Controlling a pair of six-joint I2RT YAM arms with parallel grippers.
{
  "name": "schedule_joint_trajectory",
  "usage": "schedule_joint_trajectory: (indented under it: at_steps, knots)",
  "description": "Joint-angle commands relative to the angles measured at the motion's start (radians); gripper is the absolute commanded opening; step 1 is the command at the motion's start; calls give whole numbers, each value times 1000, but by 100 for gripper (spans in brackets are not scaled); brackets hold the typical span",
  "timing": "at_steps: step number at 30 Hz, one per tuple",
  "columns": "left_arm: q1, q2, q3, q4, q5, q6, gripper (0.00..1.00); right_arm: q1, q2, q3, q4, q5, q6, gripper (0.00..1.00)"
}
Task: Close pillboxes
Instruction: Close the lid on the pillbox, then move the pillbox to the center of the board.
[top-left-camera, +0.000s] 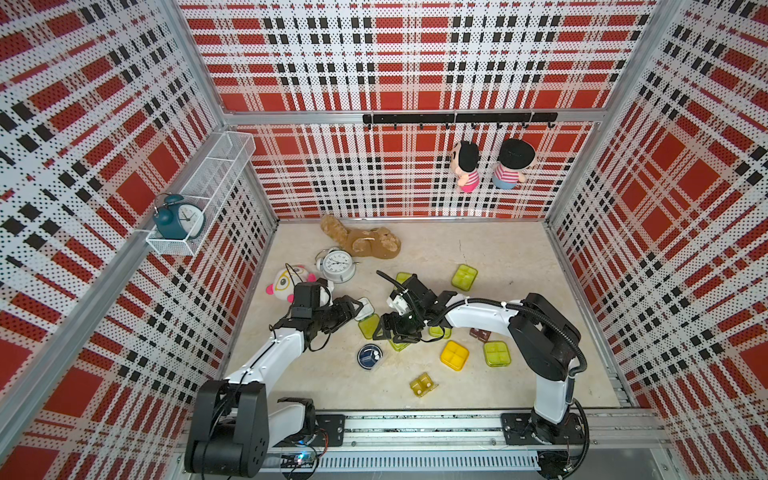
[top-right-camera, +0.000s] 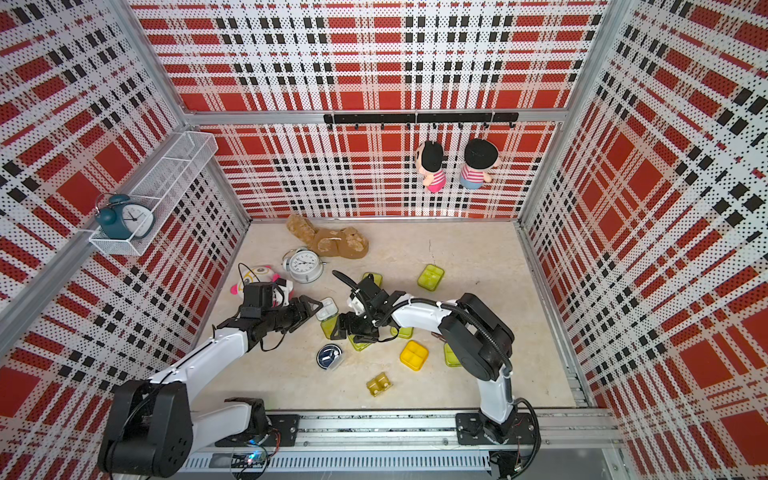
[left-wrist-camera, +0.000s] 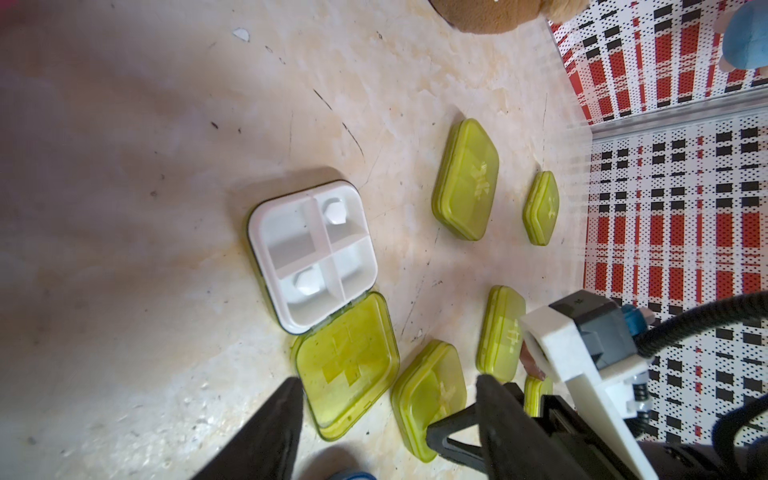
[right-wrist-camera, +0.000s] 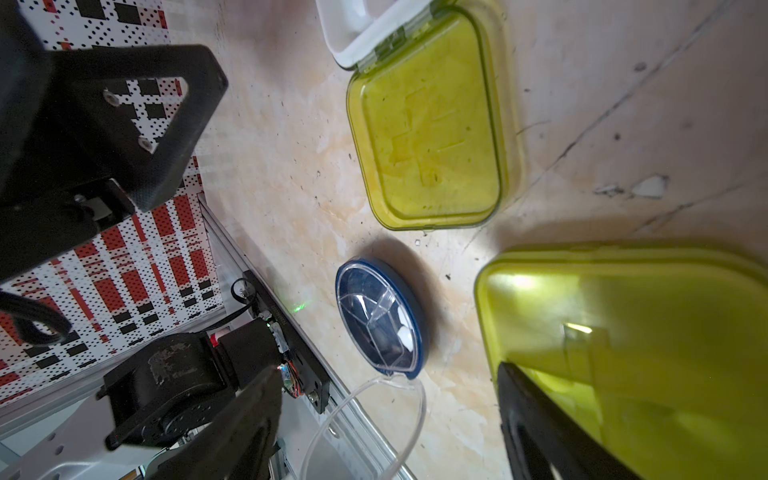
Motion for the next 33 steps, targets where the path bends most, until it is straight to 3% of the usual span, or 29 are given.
schedule_joint_trajectory:
  at_steps: [1, 33]
  knots:
    - [8, -1, 20, 27, 0, 1, 68, 6, 13, 17, -18, -1, -10, 83]
    - [58, 4, 13, 59, -34, -15, 68, 51, 85, 117, -140, -9, -71, 88]
